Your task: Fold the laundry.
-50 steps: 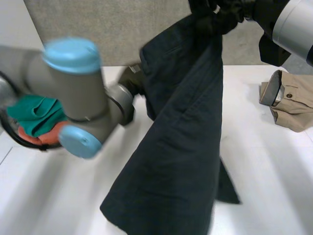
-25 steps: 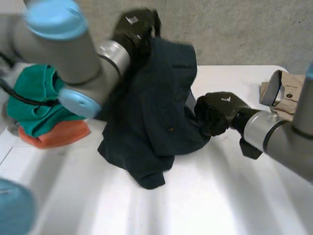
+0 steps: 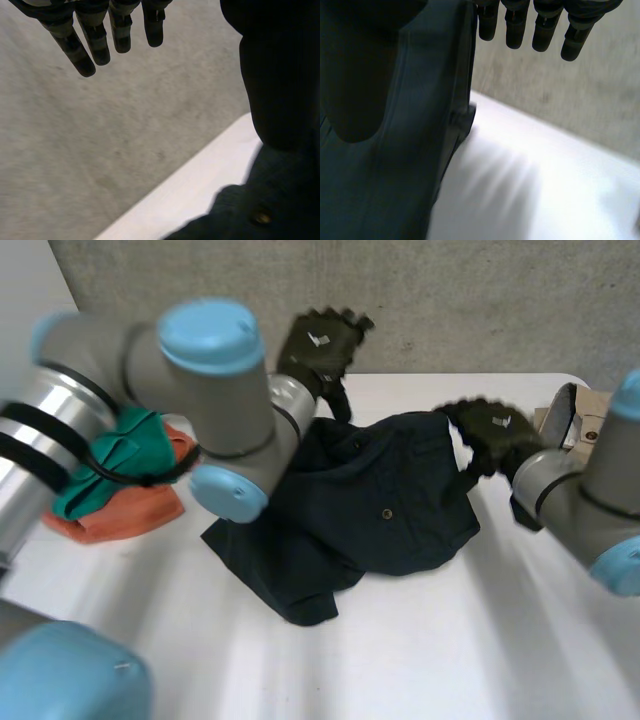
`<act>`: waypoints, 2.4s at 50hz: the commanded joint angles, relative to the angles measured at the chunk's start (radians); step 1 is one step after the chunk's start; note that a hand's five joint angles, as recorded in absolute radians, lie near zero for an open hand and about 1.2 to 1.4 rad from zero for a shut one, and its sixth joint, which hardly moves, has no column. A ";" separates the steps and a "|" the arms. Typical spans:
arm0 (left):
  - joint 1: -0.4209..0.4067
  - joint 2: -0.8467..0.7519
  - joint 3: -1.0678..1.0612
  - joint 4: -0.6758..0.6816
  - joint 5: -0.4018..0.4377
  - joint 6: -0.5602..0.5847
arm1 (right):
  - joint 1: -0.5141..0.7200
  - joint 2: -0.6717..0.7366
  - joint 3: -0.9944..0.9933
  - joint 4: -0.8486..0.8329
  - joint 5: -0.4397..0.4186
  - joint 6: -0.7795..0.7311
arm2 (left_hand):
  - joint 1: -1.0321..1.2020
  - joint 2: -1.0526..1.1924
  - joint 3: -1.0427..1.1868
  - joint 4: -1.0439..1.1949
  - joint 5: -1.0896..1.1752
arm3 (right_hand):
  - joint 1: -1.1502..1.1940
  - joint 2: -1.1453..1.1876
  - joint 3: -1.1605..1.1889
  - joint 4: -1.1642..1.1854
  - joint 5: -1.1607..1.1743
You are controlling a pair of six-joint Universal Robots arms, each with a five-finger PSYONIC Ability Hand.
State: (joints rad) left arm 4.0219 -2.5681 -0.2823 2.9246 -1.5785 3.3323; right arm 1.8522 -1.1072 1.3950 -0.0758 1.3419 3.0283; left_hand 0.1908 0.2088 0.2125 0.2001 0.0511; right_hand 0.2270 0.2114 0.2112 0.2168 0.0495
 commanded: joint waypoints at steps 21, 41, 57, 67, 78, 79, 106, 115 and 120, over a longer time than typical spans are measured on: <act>-0.049 0.700 -1.307 -0.016 0.026 0.225 | -0.094 -0.183 0.099 0.508 -0.145 -0.842 | 0.354 0.336 0.333 0.345 0.320 | 0.408 0.424 0.424 0.419 0.411; -0.073 0.456 -1.218 0.241 -0.090 0.248 | -0.056 0.116 0.113 0.059 -0.268 -0.594 | 0.064 0.046 0.042 0.054 0.029 | 0.376 0.392 0.392 0.386 0.379; -0.090 0.511 -1.166 0.423 -0.179 0.369 | -0.048 0.023 0.070 0.014 -0.221 -0.395 | 1.205 1.187 1.184 1.196 1.171 | 1.169 1.185 1.185 1.179 1.172; 0.020 0.949 -1.095 0.332 -0.063 0.225 | -0.108 -0.298 -0.114 0.200 -0.222 -0.232 | 1.205 1.187 1.184 1.196 1.171 | 1.169 1.185 1.185 1.179 1.172; 0.161 1.042 -0.784 0.111 0.034 -0.057 | -0.110 -0.284 -0.503 0.271 -0.228 0.047 | 1.205 1.187 1.184 1.196 1.171 | 1.169 1.185 1.185 1.179 1.172; 0.170 1.019 -0.760 0.104 0.034 -0.072 | -0.105 -0.267 -0.522 0.268 -0.227 0.059 | 1.205 1.187 1.184 1.196 1.171 | 1.169 1.185 1.185 1.179 1.172; 0.152 -0.127 0.208 0.079 -0.035 -0.103 | 0.150 0.469 -0.719 -0.258 0.374 -0.160 | 0.925 0.907 0.904 0.916 0.890 | 1.169 1.185 1.185 1.179 1.172; 0.143 -0.084 0.195 0.103 -0.015 -0.106 | 0.157 0.512 -0.763 -0.320 0.399 -0.266 | -0.016 -0.034 -0.038 -0.026 -0.051 | -0.052 -0.037 -0.037 -0.042 -0.050; 0.138 0.055 0.011 0.110 -0.046 -0.103 | 0.111 0.403 -0.737 -0.135 0.292 -0.145 | -0.016 -0.034 -0.038 -0.026 -0.051 | -0.052 -0.037 -0.037 -0.042 -0.050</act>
State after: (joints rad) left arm 4.1653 -2.6537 -0.0947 3.0299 -1.6003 3.2252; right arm 2.0036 -0.6036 0.6402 -0.3891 1.7394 2.7837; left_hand 0.1942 0.2084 0.2121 0.2000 0.0520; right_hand 0.2225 0.2112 0.2112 0.2178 0.0506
